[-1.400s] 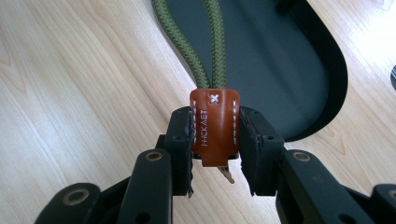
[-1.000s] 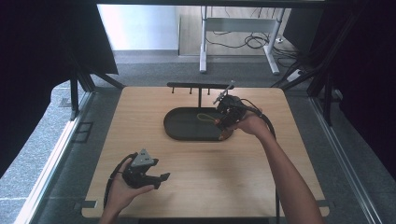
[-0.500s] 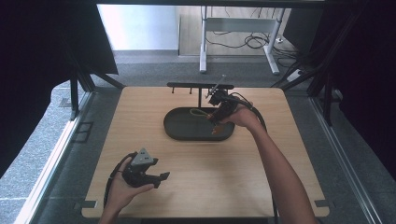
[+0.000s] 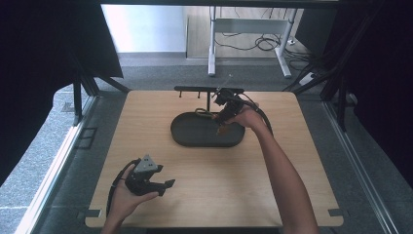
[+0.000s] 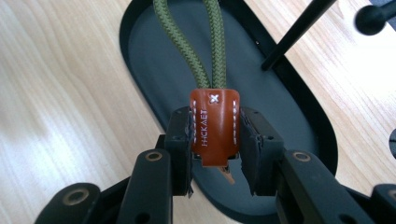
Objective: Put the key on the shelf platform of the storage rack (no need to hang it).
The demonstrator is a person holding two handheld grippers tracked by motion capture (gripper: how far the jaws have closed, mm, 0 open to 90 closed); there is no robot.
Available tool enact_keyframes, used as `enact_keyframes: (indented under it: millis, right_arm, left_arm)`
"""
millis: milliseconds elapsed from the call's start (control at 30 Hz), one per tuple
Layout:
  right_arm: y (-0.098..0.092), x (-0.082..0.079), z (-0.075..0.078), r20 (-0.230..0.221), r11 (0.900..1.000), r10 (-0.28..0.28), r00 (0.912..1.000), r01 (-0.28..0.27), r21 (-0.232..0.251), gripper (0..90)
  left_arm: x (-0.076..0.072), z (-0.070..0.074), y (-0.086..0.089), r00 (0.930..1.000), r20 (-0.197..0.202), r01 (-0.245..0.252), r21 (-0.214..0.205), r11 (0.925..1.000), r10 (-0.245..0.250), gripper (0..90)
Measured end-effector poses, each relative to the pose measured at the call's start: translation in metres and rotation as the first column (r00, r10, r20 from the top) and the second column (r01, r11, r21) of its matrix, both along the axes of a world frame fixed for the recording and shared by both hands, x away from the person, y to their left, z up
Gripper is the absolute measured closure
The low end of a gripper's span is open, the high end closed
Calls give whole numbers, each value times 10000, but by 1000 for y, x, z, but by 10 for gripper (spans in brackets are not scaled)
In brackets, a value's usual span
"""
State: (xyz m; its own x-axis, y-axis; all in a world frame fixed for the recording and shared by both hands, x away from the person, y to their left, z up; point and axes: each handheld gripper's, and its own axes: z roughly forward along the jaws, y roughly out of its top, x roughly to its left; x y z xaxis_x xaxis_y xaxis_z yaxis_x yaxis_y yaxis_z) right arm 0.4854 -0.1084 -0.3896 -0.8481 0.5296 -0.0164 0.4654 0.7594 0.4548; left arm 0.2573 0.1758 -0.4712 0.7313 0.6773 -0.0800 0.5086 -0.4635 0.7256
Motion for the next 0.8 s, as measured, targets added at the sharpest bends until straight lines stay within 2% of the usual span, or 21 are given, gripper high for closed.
enact_keyframes:
  millis: [300,533,800]
  right_arm:
    - [-4,15,-16,253,9994,-310,9992,313,-114,671]
    - [-5,21,-30,83,9979,-632,9980,633,-104,670]
    - [-2,29,-51,-51,9964,-736,9973,733,-436,666]
  left_arm:
    - [1,-3,-4,9999,-86,92,98,9999,-91,308]
    - [1,-3,-5,9998,-100,159,171,9997,-157,308]
    - [1,-5,-5,9998,-124,150,238,9996,-147,307]
